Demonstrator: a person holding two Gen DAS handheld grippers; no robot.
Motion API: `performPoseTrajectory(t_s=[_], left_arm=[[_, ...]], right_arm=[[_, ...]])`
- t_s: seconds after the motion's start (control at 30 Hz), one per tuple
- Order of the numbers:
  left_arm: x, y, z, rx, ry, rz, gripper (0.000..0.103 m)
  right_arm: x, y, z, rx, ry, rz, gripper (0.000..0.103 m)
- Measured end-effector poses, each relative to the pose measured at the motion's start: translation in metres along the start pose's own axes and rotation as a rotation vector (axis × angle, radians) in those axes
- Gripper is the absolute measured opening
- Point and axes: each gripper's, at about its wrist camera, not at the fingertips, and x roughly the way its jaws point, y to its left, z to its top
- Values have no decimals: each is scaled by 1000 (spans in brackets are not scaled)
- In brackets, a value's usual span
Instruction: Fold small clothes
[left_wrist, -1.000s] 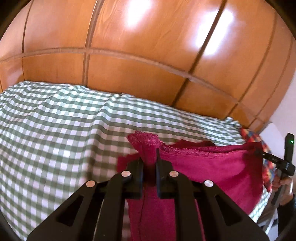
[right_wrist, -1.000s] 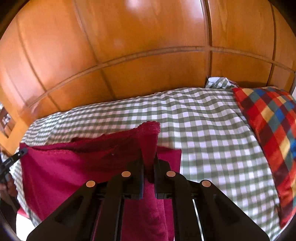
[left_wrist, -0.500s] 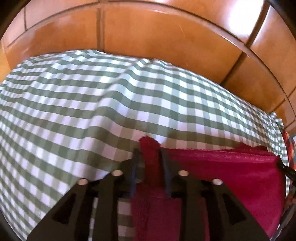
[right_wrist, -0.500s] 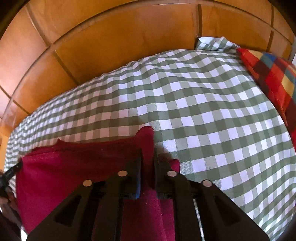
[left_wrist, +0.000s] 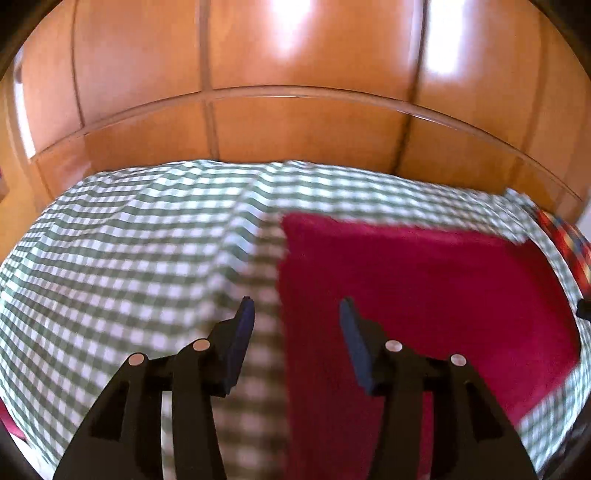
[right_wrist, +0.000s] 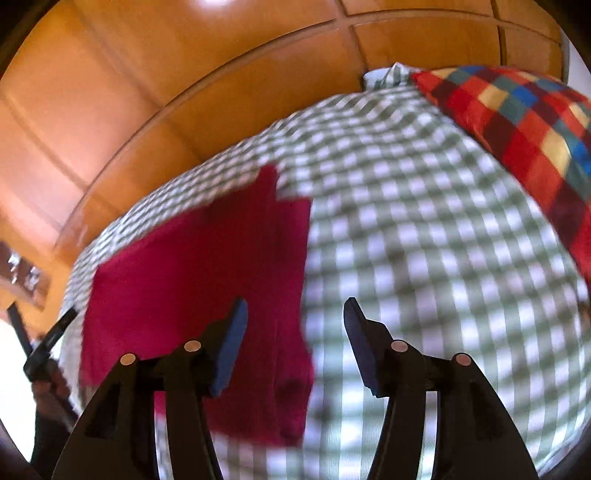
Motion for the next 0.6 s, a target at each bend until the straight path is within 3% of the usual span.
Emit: performPoseTrajectory(t_s=[0.13,0.23,0.27,0.37,0.4,0.47,0.5,0.6], left_arm=[[-8,-19,-24,48,9,-38,48],[-1,-30,-38,59,55,-41,49],[3,-30,-39,67,64,-31,50],[16,-30,-45,87,91,0,55],[20,-28,-46,91,88,4,57],[22,-27,-49,117,71,50,75],[24,-24,-50,105,76,50,77],[29,3,-49,-60,135,-62,77]], right_arm=[[-12,6,-37,-30,29,83,54],[-2,12,-49,-59,59,66,51],[3,13,-50,-67,72,59,37],[11,17,-50,-122,85,-47,9],[11,15,-50,-128,87,-58,8],[15,8,-53,-140,102,-90,8],[19,5,-57,-149,110,-99,8],[19,2,-61,-128,99,-104,8]])
